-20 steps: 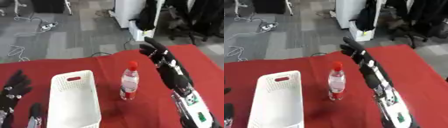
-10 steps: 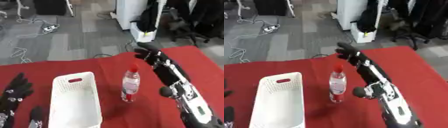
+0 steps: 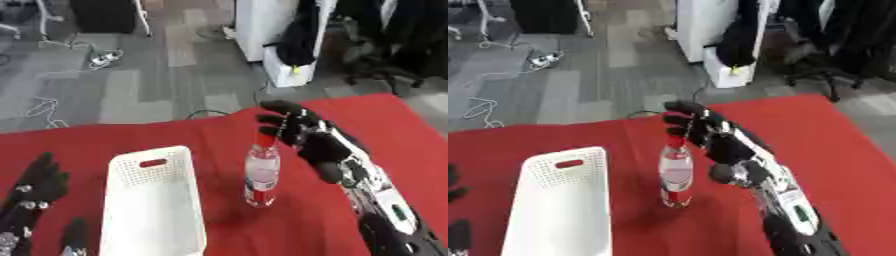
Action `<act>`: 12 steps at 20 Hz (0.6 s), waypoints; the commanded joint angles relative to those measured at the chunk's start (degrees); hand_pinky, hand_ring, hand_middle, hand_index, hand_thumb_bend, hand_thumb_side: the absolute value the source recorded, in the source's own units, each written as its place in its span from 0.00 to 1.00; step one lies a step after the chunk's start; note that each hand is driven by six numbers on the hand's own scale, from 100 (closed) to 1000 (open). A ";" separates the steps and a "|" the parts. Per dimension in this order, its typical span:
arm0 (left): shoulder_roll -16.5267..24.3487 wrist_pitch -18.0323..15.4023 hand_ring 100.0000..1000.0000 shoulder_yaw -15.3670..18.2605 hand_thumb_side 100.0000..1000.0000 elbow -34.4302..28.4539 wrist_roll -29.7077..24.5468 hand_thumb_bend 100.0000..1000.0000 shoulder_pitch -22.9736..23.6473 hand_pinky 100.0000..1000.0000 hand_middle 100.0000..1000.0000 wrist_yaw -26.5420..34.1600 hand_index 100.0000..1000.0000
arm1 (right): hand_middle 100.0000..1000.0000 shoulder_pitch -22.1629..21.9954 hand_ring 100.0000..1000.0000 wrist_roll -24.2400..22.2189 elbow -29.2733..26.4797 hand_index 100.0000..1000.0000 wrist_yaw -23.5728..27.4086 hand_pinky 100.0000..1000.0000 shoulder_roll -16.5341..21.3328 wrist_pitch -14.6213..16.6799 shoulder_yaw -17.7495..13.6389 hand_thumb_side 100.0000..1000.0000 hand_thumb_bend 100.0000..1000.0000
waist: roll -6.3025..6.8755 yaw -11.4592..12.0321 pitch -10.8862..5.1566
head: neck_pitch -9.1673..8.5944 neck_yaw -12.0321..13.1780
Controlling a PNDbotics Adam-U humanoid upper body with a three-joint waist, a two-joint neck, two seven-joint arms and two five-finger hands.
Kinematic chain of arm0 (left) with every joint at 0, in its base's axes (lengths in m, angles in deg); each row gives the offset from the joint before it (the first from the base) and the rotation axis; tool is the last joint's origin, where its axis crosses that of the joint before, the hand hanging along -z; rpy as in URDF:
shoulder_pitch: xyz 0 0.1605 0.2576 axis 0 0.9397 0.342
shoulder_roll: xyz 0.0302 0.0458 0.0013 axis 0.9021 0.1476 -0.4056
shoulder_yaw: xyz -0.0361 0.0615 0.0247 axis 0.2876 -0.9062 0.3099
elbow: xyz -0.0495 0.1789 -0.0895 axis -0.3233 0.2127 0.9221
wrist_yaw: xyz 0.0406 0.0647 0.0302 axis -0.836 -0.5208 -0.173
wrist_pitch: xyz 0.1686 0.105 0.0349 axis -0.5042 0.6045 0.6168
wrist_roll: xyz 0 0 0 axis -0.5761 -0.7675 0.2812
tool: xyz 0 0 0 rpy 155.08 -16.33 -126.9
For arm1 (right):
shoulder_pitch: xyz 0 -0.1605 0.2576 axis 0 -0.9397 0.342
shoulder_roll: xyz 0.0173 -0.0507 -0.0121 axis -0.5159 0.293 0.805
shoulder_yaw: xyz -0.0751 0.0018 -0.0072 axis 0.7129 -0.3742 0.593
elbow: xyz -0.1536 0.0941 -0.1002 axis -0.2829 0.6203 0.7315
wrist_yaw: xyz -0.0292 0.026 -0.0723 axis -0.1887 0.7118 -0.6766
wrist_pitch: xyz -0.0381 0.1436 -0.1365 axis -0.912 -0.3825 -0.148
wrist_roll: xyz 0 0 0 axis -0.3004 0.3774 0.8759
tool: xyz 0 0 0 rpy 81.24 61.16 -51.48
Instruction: Pick up objects on the table and place them in the box.
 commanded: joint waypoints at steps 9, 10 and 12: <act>0.01 -0.04 1.00 -0.14 0.55 -0.97 -0.64 0.00 0.27 0.82 1.00 0.57 0.88 | 1.00 4.82 0.98 -0.51 1.00 1.00 2.14 0.98 5.44 0.21 0.43 0.41 0.69 | 0.09 0.33 -0.59 | -1.16 -1.30; -0.01 -0.04 1.00 -0.16 0.55 -0.93 -0.68 0.00 0.30 0.82 1.00 0.57 0.88 | 1.00 5.00 0.98 -0.51 1.09 1.00 2.15 0.98 5.58 0.36 0.53 0.39 0.70 | 0.09 0.36 -0.58 | -1.25 -1.31; -0.05 -0.06 1.00 -0.20 0.55 -0.87 -0.78 0.00 0.34 0.82 1.00 0.52 0.88 | 1.00 5.30 0.98 -0.51 1.24 1.00 2.16 0.98 5.73 0.57 0.70 0.39 0.70 | 0.08 0.43 -0.55 | -1.40 -1.33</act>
